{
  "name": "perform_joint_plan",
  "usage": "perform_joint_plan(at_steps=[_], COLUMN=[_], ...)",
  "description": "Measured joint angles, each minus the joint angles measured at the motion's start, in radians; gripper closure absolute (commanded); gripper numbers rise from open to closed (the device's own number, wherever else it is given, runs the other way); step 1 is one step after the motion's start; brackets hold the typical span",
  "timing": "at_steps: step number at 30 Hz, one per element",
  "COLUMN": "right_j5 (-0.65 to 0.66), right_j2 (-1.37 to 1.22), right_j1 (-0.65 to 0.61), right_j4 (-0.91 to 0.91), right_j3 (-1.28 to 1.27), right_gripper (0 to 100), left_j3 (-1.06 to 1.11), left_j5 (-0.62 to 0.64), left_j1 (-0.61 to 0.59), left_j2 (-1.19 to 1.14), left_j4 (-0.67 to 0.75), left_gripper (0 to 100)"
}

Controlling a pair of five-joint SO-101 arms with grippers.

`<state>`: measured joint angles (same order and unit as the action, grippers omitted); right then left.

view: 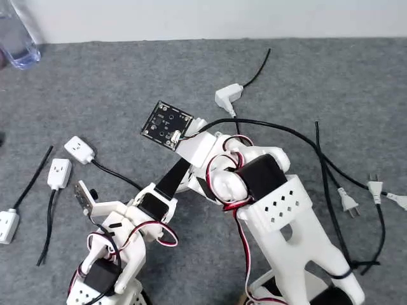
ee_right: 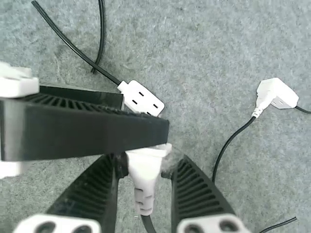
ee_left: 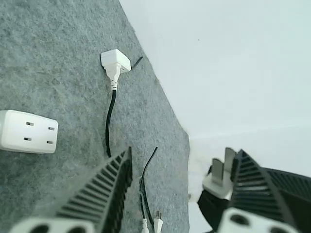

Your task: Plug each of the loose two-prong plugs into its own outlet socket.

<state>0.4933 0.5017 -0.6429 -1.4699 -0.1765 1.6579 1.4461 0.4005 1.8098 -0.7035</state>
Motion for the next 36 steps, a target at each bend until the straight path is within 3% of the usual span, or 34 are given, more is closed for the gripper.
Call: perform_joint_plan(at_steps=[36], right_j5=[0.002], right_j2=[-0.002], right_j1=[0.000], right_j4=[-0.092], right_j3=[0.133], right_gripper=[99.1], left_j3=[-0.021], left_j5=[0.002], left_j1=[-0.002], left_j2=[0.002], left_j4=[0.003], left_gripper=[69])
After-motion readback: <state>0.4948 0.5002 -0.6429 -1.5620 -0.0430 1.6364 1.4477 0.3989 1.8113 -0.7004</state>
